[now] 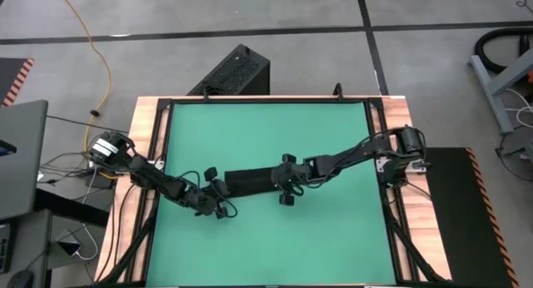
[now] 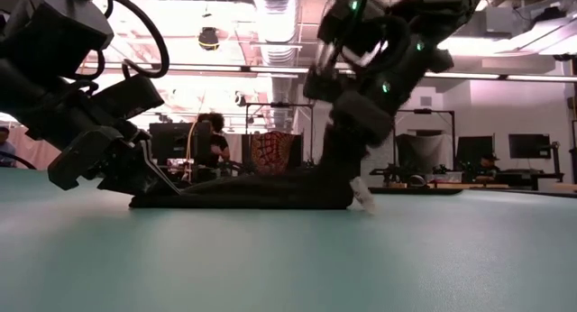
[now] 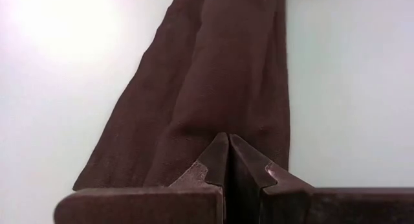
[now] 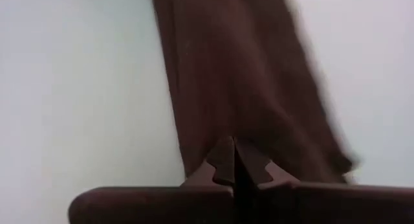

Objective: Roll towel
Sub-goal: Roll the black towel

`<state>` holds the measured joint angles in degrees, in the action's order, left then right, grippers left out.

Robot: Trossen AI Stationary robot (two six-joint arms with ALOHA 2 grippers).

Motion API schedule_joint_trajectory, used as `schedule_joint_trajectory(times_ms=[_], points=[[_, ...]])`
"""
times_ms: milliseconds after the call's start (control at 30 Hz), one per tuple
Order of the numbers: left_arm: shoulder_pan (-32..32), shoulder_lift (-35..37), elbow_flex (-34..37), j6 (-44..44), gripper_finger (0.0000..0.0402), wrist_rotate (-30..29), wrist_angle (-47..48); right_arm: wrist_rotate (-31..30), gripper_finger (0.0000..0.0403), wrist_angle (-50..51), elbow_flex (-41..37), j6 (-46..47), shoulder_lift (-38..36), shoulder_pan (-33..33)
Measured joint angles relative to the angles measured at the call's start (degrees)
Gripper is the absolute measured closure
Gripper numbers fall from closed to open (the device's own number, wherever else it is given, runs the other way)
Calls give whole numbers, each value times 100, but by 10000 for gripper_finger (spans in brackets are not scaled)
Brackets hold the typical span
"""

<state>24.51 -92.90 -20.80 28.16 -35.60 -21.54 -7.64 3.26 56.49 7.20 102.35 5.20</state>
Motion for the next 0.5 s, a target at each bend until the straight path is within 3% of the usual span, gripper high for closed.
schedule_joint_trajectory(times_ms=[233,500], points=[[2,11,0,-6,401,62,112,42,390,129,2,200,436,-29],[24,37,0,-22,401,66,162,-127,390,596,13,332,447,84]])
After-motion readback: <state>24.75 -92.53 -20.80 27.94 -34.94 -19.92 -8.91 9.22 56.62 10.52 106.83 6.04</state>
